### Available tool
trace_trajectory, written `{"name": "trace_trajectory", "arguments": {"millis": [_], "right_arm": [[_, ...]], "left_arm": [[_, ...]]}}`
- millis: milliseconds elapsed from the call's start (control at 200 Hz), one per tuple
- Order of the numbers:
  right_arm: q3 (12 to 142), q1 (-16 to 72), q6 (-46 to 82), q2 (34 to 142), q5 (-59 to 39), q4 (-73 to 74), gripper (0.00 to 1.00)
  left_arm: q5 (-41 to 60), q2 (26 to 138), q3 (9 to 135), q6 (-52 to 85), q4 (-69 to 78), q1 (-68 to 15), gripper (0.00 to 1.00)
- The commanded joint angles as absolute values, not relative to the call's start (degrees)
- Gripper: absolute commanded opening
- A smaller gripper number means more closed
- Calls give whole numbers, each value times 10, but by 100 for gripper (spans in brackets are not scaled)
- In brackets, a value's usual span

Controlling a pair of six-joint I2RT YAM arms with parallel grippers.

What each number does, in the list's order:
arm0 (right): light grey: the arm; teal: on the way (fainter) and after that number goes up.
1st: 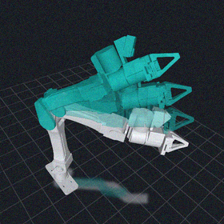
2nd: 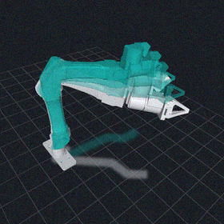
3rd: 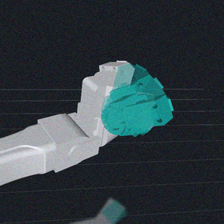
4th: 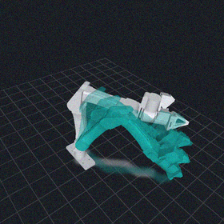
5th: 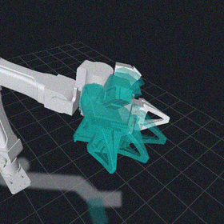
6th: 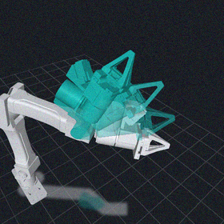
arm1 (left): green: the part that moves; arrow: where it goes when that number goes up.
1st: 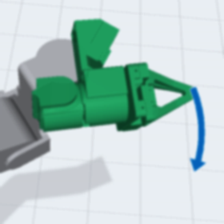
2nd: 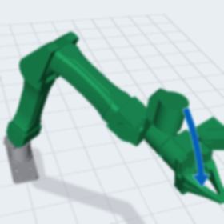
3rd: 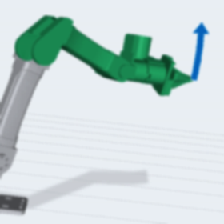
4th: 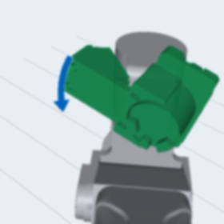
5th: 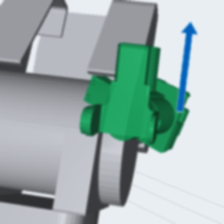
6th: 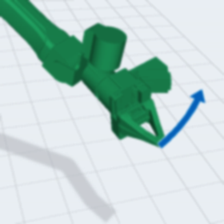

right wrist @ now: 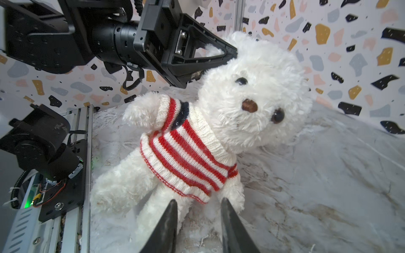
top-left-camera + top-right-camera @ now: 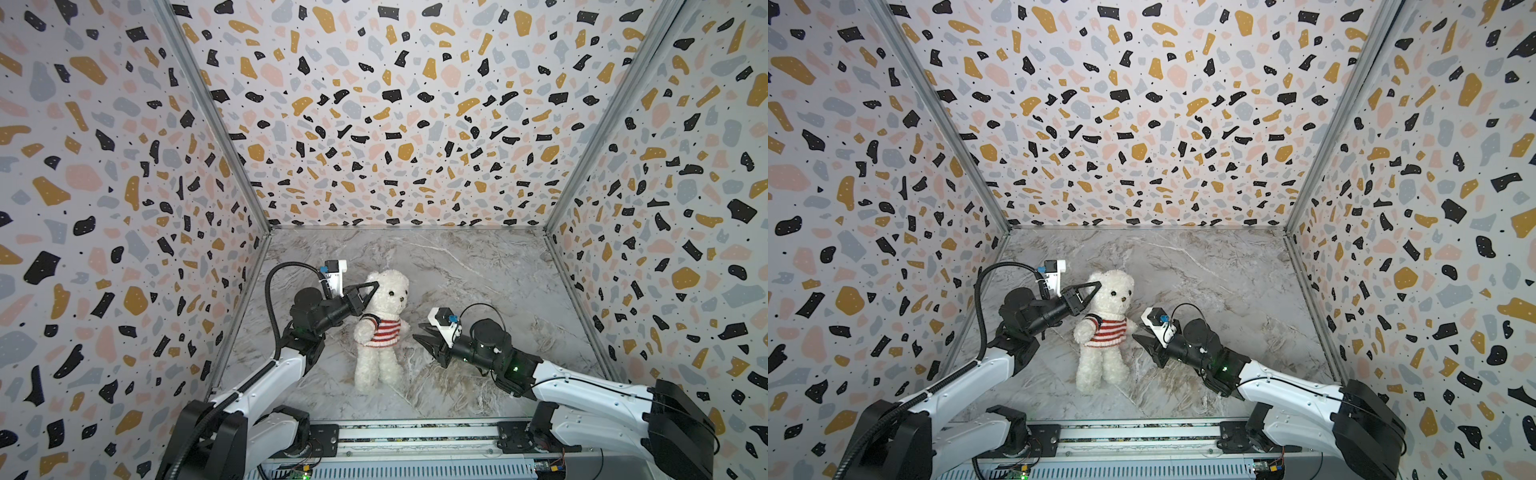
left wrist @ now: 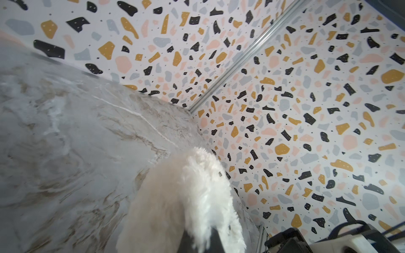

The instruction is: Dress the teddy bear

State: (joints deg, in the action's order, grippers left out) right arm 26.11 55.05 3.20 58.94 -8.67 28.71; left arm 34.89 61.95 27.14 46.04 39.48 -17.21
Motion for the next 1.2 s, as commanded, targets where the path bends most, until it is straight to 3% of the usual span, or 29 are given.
{"name": "trace_trajectory", "arguments": {"millis": [0, 225, 456, 746, 1196], "right_arm": [[258, 567, -21, 555, -78, 289, 35], [241, 629, -104, 569, 16, 373, 38], [263, 634, -124, 609, -1, 416, 39], [252, 656, -148, 585, 44, 472, 38], [290, 657, -179, 626, 9, 487, 37]], "left_arm": [[369, 577, 301, 458, 461, -181, 0], [339, 556, 362, 465, 394, -201, 0], [322, 542, 405, 485, 358, -214, 0], [306, 549, 440, 512, 290, -217, 0], [298, 547, 436, 569, 322, -229, 0]]}}
